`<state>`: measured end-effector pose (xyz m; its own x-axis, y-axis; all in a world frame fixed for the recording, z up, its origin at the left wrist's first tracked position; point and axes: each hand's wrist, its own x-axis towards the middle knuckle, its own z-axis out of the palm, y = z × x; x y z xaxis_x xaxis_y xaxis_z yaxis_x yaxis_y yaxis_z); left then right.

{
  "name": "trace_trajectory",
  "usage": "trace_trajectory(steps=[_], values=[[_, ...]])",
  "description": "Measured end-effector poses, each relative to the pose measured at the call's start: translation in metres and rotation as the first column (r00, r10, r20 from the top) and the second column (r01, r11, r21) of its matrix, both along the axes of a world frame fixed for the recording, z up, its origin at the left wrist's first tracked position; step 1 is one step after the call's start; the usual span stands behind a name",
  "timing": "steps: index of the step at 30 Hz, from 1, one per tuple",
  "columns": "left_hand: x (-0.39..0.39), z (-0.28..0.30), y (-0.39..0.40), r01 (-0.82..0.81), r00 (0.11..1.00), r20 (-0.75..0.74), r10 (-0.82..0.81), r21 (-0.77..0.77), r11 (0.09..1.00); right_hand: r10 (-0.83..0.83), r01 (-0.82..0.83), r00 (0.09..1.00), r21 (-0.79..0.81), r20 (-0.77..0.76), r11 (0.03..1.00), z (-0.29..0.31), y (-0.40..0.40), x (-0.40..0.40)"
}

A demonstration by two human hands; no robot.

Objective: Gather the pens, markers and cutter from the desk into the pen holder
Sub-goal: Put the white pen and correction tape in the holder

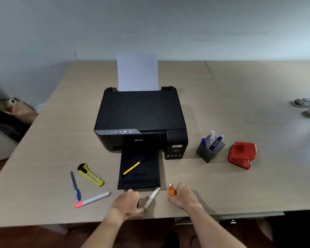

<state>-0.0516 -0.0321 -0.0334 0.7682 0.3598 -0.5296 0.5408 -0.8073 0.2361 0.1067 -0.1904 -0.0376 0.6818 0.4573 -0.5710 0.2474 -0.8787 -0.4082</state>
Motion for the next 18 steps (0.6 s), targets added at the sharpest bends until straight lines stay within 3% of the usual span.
trace_trajectory(steps=[5,10,14,18], values=[[-0.006,-0.016,-0.020,-0.034,0.999,-0.042,0.033,-0.027,0.999,-0.023,0.019,0.997,0.056,0.079,0.998,0.005,-0.012,0.013],[0.012,-0.008,-0.036,-0.025,0.999,-0.025,0.025,-0.009,1.000,-0.165,0.123,0.976,0.275,0.138,0.954,0.018,-0.040,0.037],[0.046,0.010,-0.058,0.027,0.996,0.083,-0.029,0.022,0.999,-0.318,0.136,0.887,0.469,0.335,0.873,0.035,-0.070,0.065],[0.091,0.039,-0.072,0.027,0.953,0.303,-0.020,-0.017,0.999,-0.428,0.162,0.789,0.523,0.441,0.837,0.056,-0.085,0.108]])
